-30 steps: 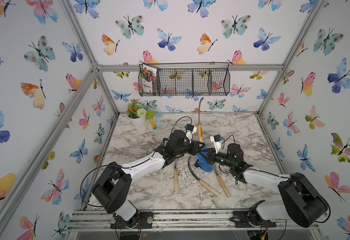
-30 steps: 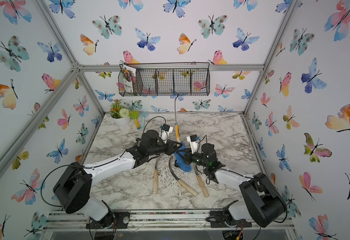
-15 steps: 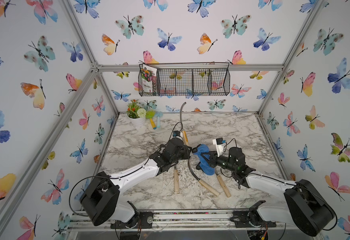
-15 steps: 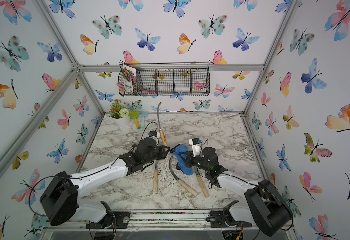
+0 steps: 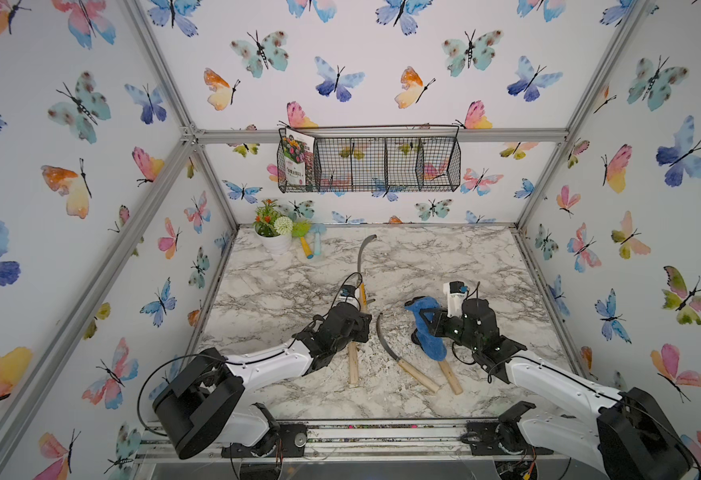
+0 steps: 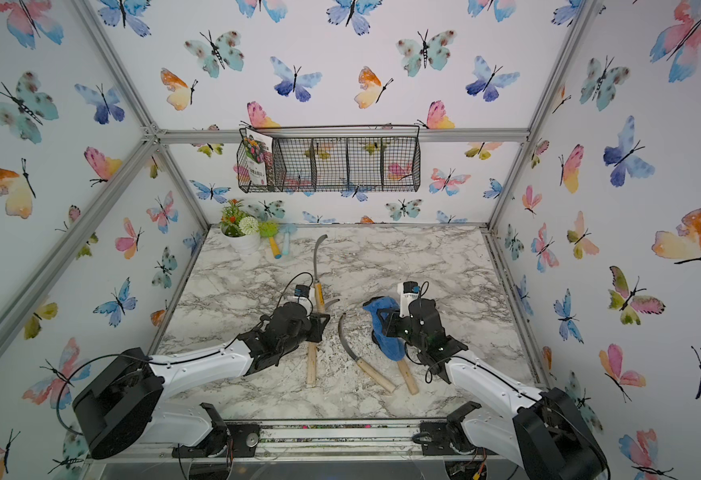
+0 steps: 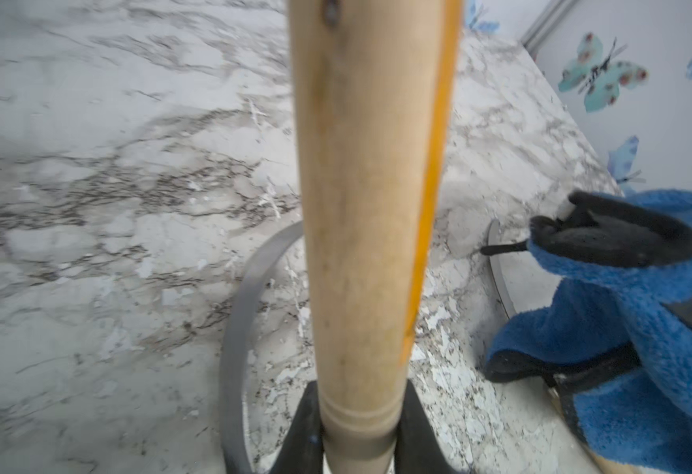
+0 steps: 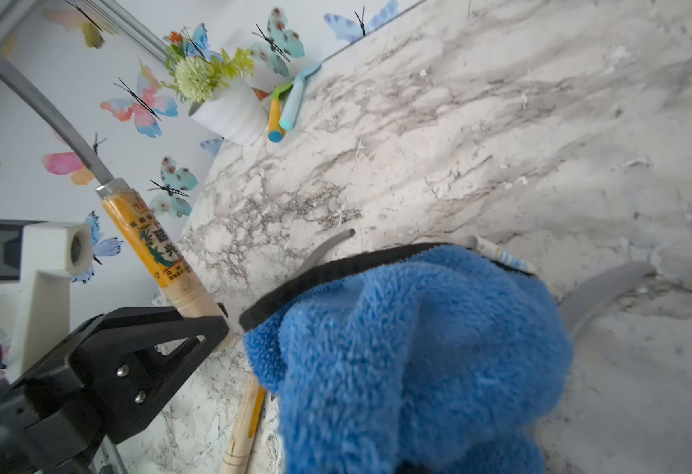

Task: Wipe small sickles with rags
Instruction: Wipe the small sickle.

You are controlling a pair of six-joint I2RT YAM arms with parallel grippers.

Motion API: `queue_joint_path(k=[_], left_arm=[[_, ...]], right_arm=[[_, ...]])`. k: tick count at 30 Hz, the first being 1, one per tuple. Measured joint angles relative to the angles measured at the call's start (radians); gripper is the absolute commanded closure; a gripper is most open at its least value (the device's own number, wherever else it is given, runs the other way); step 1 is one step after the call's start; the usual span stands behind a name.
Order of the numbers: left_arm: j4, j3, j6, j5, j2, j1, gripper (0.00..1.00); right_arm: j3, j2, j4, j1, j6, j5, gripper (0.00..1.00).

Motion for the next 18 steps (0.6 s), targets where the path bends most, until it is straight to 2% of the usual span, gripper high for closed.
queue_joint_path(k=[8,11,18], left_arm=[[0.118,0.035,0.164,0.156,0.037,-0.011,1.00],[0.182,0.035,0.222,0.239,0.037,-0.010,1.00],[0.221,0.036,0.264,0.297,0.036,-0.011,1.00]], right_arm=[[0.027,0.001,0.029,0.000,0.010,0.009,0.98],[0.058,0.056,0.043,0.000,0.011,0.028,0.98],[0.108,0.278,0.118,0.006,0.023,-0.009,0.98]])
